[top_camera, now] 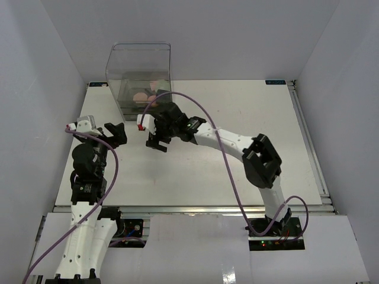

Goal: Organize the makeup

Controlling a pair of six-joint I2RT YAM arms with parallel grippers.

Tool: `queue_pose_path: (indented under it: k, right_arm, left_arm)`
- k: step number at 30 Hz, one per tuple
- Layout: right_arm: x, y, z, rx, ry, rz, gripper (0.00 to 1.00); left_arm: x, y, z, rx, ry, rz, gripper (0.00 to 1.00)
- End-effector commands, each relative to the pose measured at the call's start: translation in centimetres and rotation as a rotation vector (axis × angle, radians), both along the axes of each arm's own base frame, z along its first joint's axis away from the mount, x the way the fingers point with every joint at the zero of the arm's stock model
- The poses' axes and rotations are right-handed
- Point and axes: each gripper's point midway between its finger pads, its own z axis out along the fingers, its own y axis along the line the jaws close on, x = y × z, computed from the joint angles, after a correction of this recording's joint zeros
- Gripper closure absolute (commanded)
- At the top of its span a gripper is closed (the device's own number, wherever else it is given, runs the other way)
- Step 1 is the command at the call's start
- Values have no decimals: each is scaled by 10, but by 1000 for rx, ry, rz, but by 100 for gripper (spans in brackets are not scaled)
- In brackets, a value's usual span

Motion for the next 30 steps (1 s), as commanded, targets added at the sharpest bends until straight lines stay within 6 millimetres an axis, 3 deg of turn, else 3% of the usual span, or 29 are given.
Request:
queue_pose_path:
  k: [1,2,4,7,9,11,12,14,19,21,30]
  right_arm:
    - [-15,-72,63,95,212,-126,10]
    - [-13,-89,70,117,230,-150,10]
    - [-11,-145,116,238,199,-202,9]
    - [20,-227,130,275,131,-422,8]
    - [28,-291,118,213,94,-615,10]
    - [24,-336,102,190,84,-742,10]
    - [20,-343,109,206,63,-755,10]
    - [9,-380,76,185,100,-871,10]
    - [-19,-428,24,156,97,-1088,10]
    - [-24,-438,14,175,81,-1135,10]
    - [-26,-465,26,251,44,-1212,10]
  left_arm:
    - [2,-61,-4,27,-7,-359,2]
    - [2,-70,-6,24,-6,-413,2]
    - [-1,-93,-12,6,6,-558,2]
    - [-12,-118,-23,-48,41,-725,2]
    - [-14,-130,-29,-70,63,-792,2]
    - [-18,-141,-31,-74,75,-848,2]
    - [-19,-145,-33,-76,83,-866,2]
    - [-18,-151,-41,-85,117,-894,2]
    - [-29,-173,-51,-67,164,-980,2]
    - [-32,-178,-53,-63,175,-992,2]
    - [-38,-184,-55,-37,179,-987,2]
